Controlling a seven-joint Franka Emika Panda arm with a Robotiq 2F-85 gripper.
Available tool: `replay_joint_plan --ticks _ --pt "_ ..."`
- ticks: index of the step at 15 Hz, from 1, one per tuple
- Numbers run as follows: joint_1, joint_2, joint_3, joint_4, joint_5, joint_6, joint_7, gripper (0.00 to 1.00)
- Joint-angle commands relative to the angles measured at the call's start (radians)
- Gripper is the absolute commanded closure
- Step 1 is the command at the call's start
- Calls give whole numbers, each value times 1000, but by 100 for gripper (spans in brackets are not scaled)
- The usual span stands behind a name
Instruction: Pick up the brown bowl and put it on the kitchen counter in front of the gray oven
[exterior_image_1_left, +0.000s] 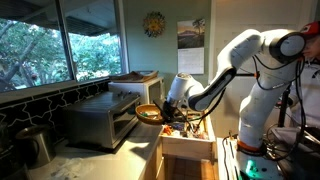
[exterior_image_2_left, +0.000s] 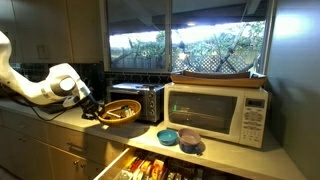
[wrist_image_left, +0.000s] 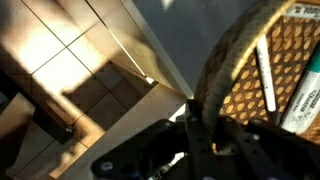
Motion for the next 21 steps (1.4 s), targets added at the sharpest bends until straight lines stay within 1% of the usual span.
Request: replay_joint_plan --ticks 1,2,4,6,8,10,14,15,16,17,18,19,20,21 --pt "98 98 -60 21 105 15 -24 99" --pt "125 113 -73 22 137 5 -32 99" --pt "151 131 -83 26 171 -21 -22 99" --pt "141 135 -77 30 152 -49 17 99" --pt "113 125 -62 35 103 -103 80 99" --pt "92 112 -52 46 48 -181 156 99" --pt "87 109 -68 86 -68 -338 299 99" --pt "-34 67 26 86 -6 -368 213 99" --pt "-54 68 34 98 -22 -380 205 99" --pt "37 110 -54 120 -119 -384 287 99" --pt "-54 97 21 125 -110 -373 257 99" --pt "-117 73 63 125 -87 -359 205 99" --pt "1 120 -45 140 -165 -356 285 99" --pt "-81 116 26 143 -148 -339 262 99"
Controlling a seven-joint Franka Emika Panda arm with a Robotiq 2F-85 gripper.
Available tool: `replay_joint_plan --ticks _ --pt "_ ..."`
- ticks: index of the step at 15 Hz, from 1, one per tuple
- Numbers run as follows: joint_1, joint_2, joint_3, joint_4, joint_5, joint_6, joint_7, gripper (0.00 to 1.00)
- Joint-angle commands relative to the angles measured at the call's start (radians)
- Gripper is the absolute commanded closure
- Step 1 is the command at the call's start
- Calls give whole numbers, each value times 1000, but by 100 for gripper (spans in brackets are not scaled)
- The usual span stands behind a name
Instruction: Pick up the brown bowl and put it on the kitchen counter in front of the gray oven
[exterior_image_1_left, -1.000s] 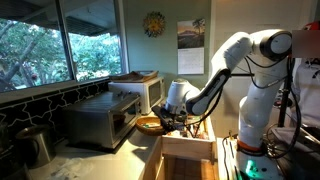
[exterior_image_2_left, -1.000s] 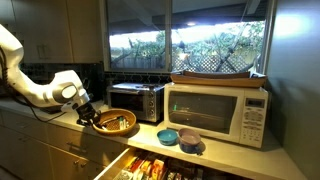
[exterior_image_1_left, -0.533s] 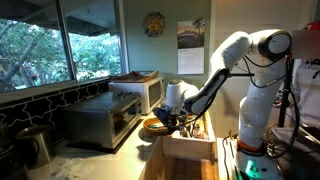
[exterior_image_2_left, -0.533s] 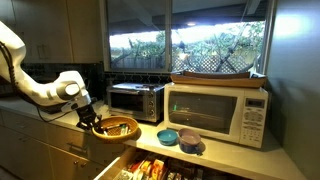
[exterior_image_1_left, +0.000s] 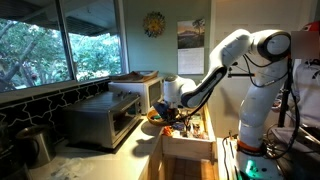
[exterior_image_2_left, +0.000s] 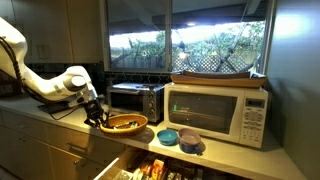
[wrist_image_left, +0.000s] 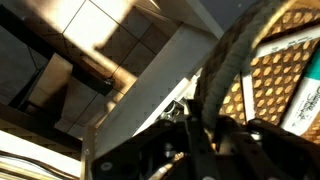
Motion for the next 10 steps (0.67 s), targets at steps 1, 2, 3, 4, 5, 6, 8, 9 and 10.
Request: replay_joint_plan --ticks 1,2,3,4,5,6,8,9,10 --pt "-87 -11 68 16 -17 21 5 99" --pt "31 37 -38 32 -98 18 83 99" --pt "-46 32 34 30 -75 42 62 99" --pt "-85 14 63 26 -47 51 22 99" --pt "-54 44 42 32 -81 71 64 99" --pt "-65 50 44 30 -80 100 60 99" --pt "-68 74 43 32 -75 151 54 99" --pt "-69 84 41 31 -71 172 50 99" --pt "-71 96 40 34 -71 188 46 99"
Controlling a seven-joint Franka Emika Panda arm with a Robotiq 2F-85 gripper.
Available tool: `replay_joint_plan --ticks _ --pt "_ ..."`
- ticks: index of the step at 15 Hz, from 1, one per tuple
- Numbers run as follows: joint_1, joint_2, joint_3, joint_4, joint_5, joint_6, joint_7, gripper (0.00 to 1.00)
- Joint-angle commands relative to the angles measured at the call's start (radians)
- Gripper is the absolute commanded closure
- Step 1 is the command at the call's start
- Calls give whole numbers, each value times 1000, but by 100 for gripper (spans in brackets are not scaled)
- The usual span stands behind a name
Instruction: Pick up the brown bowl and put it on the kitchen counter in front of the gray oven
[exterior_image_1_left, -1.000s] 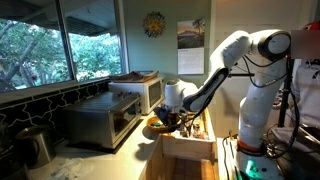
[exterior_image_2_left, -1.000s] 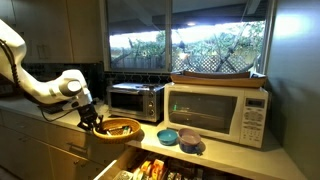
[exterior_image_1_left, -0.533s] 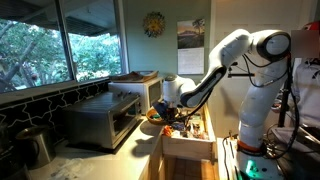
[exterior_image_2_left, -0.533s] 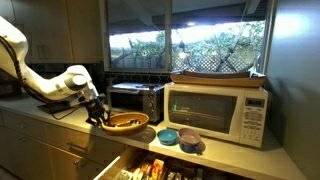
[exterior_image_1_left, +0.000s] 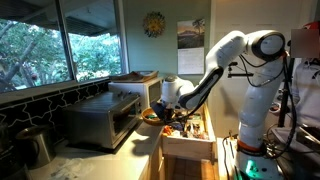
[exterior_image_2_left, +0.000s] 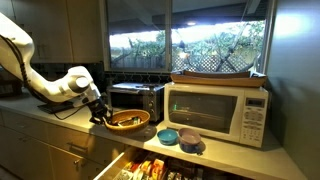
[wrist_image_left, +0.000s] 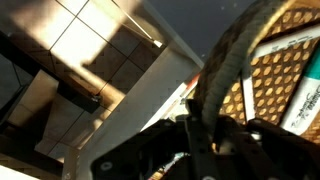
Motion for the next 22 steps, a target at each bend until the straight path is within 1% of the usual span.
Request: replay_joint_plan --ticks 1,2,4,5,6,11,12,13,14,15,17,18,19,21,22 --pt "-20 54 9 14 -24 70 45 99" --pt "64 74 -79 17 -53 69 62 99" --pt "97 98 -117 20 -34 81 45 99" --pt "117 106 -139 21 -23 79 36 69" --pt "133 118 -158 24 -24 84 35 69" --pt "201 141 -230 30 -14 93 33 33" --pt "211 136 -238 27 -12 89 35 24" --pt "220 127 -244 26 -14 81 38 17" --pt "229 103 -241 24 -26 50 53 8" --pt "237 79 -237 20 -33 29 63 2" --pt "273 21 -223 16 -2 -29 21 0" --pt "308 -11 -213 18 31 -62 -39 0" --pt "351 -41 -204 21 62 -81 -125 0" --pt "414 -93 -164 53 90 -154 -184 0" --pt "359 -21 -185 51 53 -85 -127 0"
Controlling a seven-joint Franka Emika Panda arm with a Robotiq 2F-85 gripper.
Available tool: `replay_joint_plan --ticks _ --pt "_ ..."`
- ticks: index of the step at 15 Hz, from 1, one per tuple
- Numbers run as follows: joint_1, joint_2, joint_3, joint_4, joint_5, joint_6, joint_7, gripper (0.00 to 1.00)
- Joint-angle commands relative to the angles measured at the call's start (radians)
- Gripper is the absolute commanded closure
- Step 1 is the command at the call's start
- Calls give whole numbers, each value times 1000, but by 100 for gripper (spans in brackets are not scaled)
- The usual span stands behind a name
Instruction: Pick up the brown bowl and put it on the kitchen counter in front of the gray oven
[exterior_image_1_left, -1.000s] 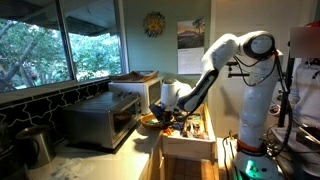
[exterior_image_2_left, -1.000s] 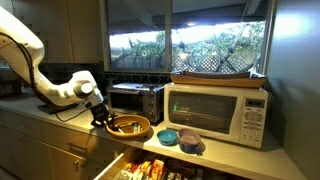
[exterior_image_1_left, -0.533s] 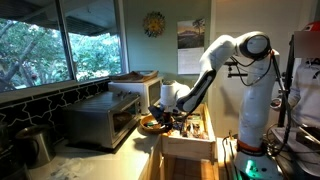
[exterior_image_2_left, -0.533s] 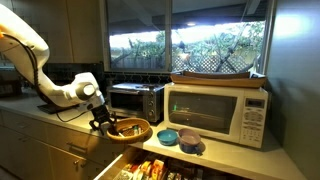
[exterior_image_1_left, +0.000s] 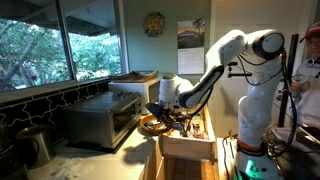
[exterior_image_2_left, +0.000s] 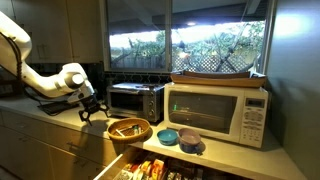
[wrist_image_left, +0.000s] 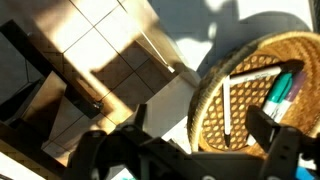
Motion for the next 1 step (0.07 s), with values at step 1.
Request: replay_joint_plan --ticks 1 --pt "16 -21 16 8 12 -20 -4 0"
